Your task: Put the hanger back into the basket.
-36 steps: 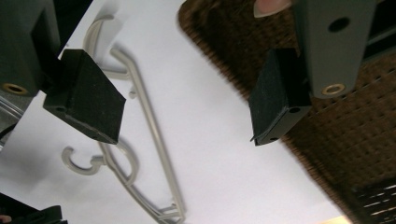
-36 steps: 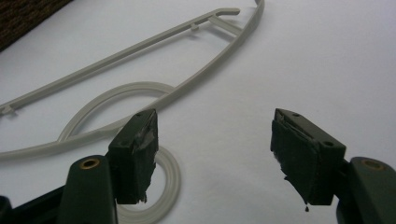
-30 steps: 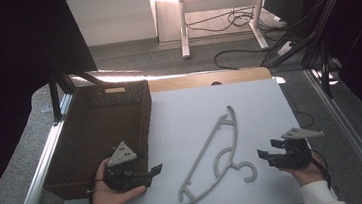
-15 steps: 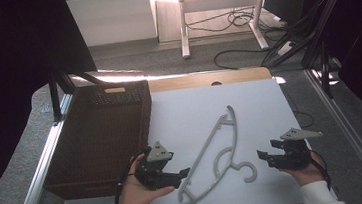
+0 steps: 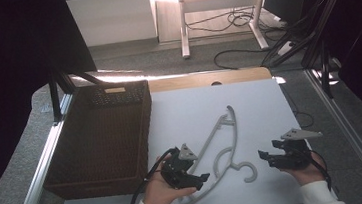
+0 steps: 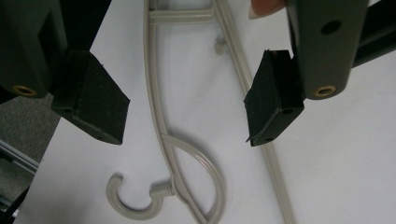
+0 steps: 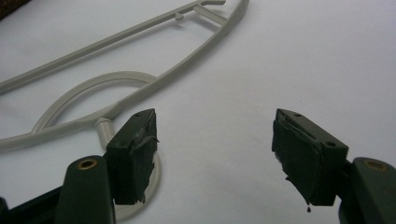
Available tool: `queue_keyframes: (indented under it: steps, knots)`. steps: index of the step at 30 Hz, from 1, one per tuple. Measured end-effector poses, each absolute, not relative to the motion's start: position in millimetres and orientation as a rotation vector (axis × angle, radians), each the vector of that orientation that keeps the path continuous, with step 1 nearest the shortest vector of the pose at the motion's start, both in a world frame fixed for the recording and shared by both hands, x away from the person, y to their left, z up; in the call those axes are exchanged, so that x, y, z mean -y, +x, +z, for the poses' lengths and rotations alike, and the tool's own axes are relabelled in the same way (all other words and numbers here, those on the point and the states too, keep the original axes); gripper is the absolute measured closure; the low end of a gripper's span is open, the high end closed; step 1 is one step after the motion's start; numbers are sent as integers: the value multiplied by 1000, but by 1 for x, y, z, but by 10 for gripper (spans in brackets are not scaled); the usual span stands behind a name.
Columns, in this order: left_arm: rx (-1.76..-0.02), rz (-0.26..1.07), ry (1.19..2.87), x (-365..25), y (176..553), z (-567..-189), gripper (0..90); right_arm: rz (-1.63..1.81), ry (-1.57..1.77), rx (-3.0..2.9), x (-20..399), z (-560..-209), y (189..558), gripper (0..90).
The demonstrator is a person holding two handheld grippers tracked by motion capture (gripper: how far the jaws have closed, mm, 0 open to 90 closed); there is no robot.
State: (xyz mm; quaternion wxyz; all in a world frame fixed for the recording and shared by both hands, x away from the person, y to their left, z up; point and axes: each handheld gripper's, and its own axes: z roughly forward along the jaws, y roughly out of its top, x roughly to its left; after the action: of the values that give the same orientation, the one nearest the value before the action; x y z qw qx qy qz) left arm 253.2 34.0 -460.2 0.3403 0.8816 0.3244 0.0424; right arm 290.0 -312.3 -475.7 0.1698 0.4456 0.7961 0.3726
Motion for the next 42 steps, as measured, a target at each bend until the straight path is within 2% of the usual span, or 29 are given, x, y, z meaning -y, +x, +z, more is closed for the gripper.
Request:
queue_keyframes:
  steps: [19, 27, 34, 42]
  knots:
    - [-841, 12, 2310, -5, 261, -477, 313, 1047, 1272, -2254, 313, -476, 290, 307]
    - [-832, 18, 2361, 12, 262, -488, 330, 1042, 1274, -2252, 314, -476, 290, 306]
    - [-869, 15, 2390, 15, 261, -499, 390, 1037, 1278, -2247, 315, -477, 290, 306]
    - [-856, 15, 2413, 22, 256, -505, 518, 1033, 1278, -2246, 315, -477, 290, 305]
